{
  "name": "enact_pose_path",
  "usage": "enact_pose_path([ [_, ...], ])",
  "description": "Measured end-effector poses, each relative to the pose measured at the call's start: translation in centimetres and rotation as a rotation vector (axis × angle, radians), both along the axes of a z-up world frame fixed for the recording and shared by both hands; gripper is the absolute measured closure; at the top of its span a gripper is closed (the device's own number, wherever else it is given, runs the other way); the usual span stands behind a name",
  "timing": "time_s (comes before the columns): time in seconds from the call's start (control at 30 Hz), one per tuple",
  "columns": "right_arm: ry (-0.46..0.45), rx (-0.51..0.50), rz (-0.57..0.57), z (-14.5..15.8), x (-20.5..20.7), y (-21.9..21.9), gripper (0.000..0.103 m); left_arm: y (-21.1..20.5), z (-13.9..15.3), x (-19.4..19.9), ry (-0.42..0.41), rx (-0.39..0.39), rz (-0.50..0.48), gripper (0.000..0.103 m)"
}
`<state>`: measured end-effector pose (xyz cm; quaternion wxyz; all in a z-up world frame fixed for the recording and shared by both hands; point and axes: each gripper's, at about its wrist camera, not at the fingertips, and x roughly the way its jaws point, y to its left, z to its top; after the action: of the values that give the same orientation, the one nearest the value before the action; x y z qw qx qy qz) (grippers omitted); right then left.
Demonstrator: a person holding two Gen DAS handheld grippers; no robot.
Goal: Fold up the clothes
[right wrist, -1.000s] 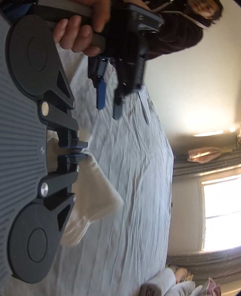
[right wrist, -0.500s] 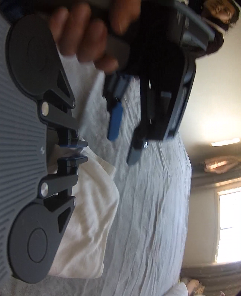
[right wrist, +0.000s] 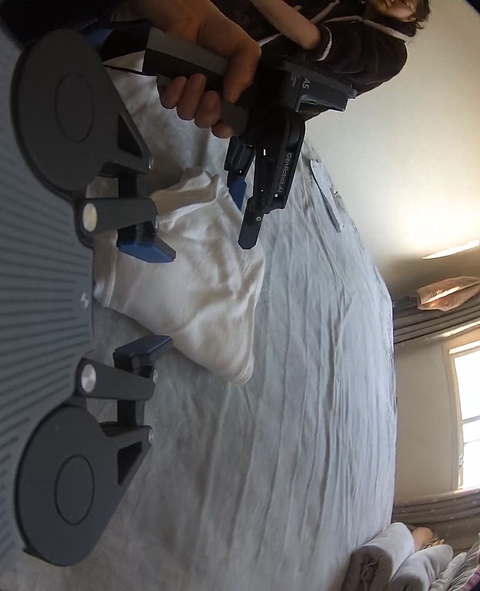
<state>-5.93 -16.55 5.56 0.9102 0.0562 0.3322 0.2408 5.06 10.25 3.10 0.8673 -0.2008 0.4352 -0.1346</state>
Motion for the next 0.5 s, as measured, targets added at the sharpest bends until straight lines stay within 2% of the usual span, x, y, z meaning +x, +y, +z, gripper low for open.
enact_pose_path([
  [0.07, -0.011, -0.029, 0.046, 0.1, -0.6, 0.5, 0.055, -0.4, -0.1, 0.0, -0.013, 0.015, -0.012, 0.091],
  [0.13, -0.011, -0.081, 0.058, 0.0, -1.0, 1.2, 0.055, -0.5, 0.2, -0.4, -0.025, 0.019, -0.002, 0.094],
  [0.4, 0.015, -0.13, 0.057, -1.3, -1.0, 1.0, 0.056, 0.9, 3.3, -4.5, -0.124, -0.034, 0.058, 0.096],
  [0.47, 0.008, -0.149, 0.06, -1.3, -0.9, 1.3, 0.056, 1.6, 3.1, -5.0, -0.125, -0.036, 0.086, 0.095],
  [0.5, 0.005, -0.161, 0.063, -1.4, -0.9, 1.4, 0.056, 1.7, 2.3, -4.7, -0.099, -0.005, 0.093, 0.095],
])
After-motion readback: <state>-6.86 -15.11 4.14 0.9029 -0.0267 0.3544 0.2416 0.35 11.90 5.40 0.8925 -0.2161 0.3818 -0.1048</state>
